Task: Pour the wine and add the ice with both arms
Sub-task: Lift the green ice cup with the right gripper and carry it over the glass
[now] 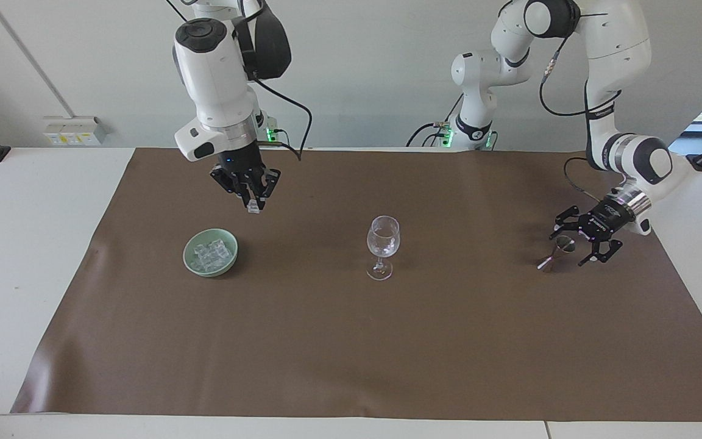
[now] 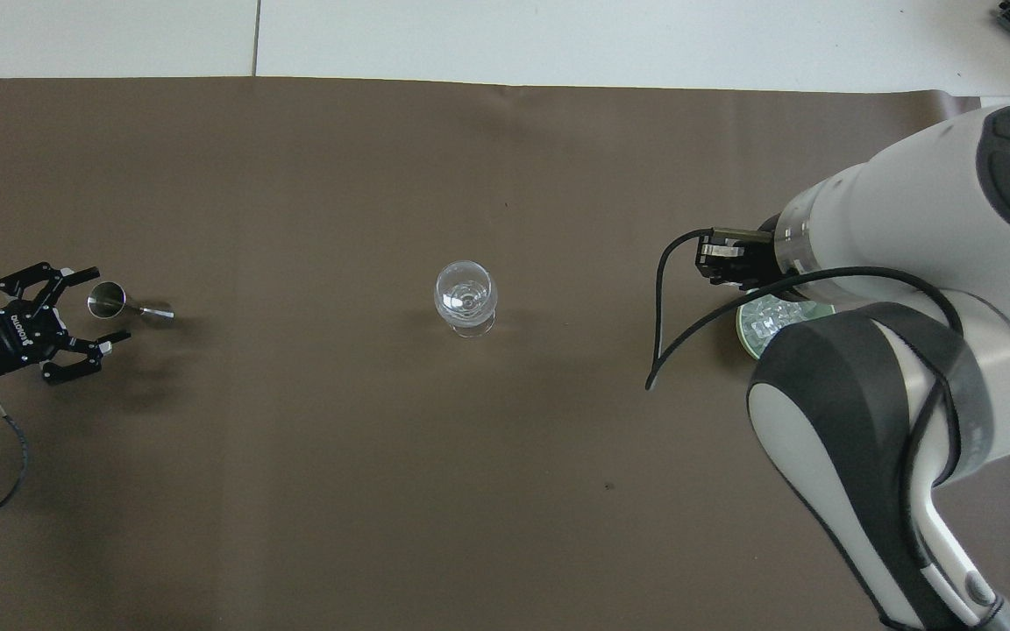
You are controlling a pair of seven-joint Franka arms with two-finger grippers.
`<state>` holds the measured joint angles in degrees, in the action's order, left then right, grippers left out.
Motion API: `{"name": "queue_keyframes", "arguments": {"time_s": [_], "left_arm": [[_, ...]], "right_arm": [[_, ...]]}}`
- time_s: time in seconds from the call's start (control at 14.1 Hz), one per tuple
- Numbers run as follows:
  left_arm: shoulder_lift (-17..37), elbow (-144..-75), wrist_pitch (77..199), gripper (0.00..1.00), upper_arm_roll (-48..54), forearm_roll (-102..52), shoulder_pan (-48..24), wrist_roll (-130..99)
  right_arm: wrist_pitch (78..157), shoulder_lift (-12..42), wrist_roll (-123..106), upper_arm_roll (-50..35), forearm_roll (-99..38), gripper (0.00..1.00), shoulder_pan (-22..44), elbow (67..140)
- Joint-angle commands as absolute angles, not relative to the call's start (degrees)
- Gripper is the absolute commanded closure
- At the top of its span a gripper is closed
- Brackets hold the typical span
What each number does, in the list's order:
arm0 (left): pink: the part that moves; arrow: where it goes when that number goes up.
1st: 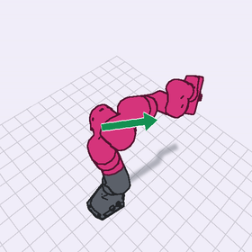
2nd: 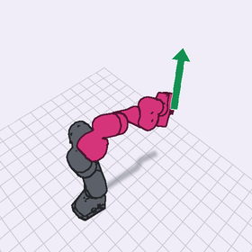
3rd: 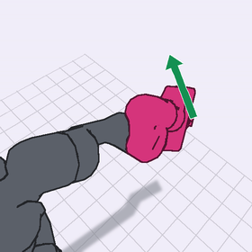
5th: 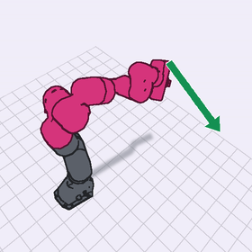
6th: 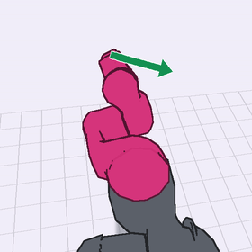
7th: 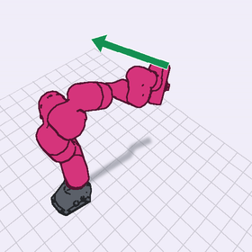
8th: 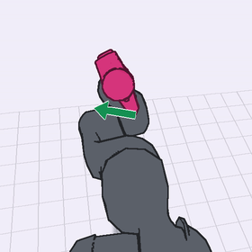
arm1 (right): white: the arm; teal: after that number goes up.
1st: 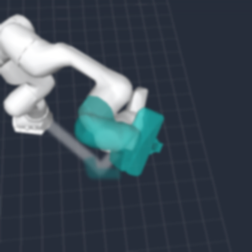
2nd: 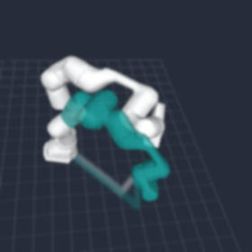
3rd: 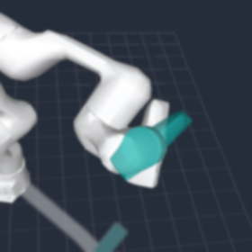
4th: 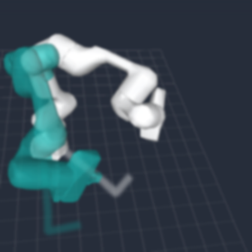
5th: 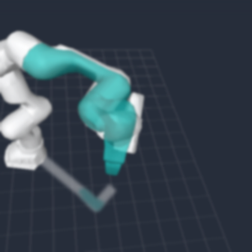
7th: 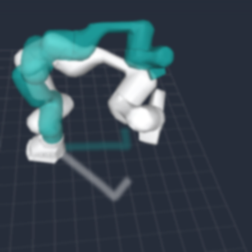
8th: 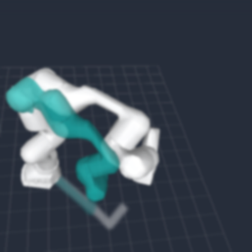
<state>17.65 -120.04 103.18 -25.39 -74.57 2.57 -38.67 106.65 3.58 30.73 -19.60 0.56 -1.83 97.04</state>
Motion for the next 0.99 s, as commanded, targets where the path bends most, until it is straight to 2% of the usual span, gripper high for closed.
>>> {"name": "queue_keyframes", "arguments": {"time_s": [0.0, 0.21, 0.57, 0.92], "left_arm": [[16.62, -116.29, 102.48, 0.03, -25.49, -67.26, 2.73, -37.53], [15.56, -113.56, 102.48, 0.02, -25.23, -62.06, 2.46, -36.57], [13.28, -107.67, 101.95, 0.02, -22.59, -53.98, 2.29, -34.90], [8.36, -104.68, 103.36, 0.00, -14.69, -40.19, 2.37, -34.28]], "right_arm": [[107.92, 6.15, 35.84, -21.71, -2.02, 1.00, -2.20, 92.38], [112.57, 8.95, 42.51, -26.53, -2.37, 1.00, -2.20, 89.92], [118.81, 16.25, 51.49, -27.16, -1.58, 1.00, 5.52, 83.07], [121.38, 18.54, 53.26, -27.25, -1.50, 1.00, 9.22, 83.23]]}}
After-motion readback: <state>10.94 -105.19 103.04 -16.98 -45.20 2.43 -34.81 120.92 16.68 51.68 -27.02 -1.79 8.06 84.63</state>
